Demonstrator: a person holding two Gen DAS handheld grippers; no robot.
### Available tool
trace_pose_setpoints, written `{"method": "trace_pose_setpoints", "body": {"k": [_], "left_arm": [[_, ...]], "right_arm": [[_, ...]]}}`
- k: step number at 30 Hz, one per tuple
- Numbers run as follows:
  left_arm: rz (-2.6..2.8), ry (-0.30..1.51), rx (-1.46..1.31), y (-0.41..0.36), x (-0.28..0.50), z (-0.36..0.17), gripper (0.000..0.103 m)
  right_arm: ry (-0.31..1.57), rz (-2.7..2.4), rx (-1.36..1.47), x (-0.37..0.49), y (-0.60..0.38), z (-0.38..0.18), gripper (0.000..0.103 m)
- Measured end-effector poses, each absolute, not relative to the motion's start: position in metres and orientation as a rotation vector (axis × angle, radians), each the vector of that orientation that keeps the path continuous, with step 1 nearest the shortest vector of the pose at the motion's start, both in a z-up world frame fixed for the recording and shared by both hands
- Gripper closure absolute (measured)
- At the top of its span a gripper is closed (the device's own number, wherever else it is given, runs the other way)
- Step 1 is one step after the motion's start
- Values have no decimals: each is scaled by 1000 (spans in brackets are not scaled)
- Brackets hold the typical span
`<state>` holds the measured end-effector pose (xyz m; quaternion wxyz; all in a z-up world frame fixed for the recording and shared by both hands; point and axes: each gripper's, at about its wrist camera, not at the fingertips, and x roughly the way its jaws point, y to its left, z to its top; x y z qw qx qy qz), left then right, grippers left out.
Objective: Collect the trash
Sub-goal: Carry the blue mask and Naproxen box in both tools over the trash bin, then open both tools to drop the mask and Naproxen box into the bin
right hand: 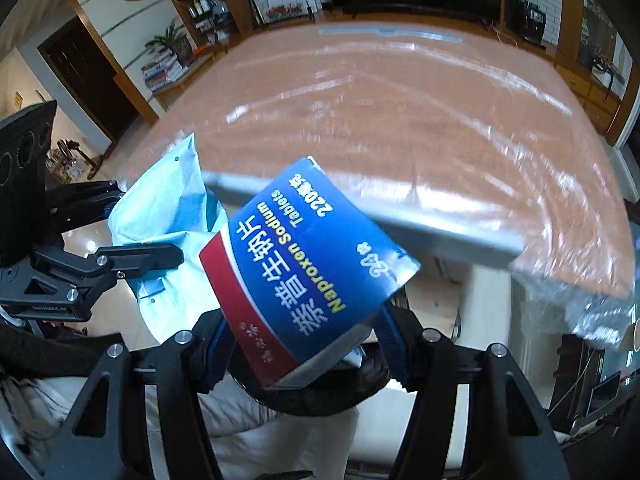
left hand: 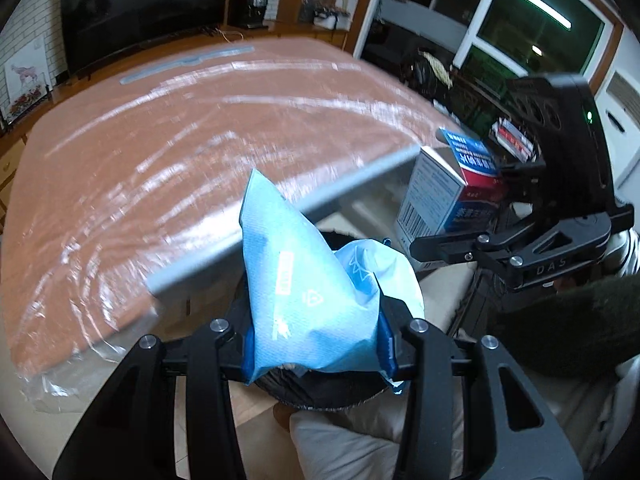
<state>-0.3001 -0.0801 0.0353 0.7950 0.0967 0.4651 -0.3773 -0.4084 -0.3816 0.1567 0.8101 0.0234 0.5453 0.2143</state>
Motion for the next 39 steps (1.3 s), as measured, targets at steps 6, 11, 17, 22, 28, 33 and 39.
{"method": "trace_pose_setpoints", "body": {"k": [6,11,17,22,28,33,39], "left_arm": [[-809,1048,250,-90,-305,9,57],[-776,1069,292,-95,-308,-13,57],[-748,1096,321,-100,-307,-35,57],[-723,1123,332,-100,-306,-51,57],[-698,1148,338,-97,-304,-64,56],[-682,1135,349,-100,-303,-65,40],[-670,1111,318,-89,-302,-43,33]], "right_arm": [[1208,444,29,-416,-376,129,42],[1226,430,13,-414,-372,114,42],[1261,421,23,-408,-365,91,42],[1285,421,10,-403,-361,75,42],[1310,412,-10,-401,-360,60,42],[1303,405,-44,-402,-358,55,37],[1294,385,-15,-405,-376,70,21]]}}
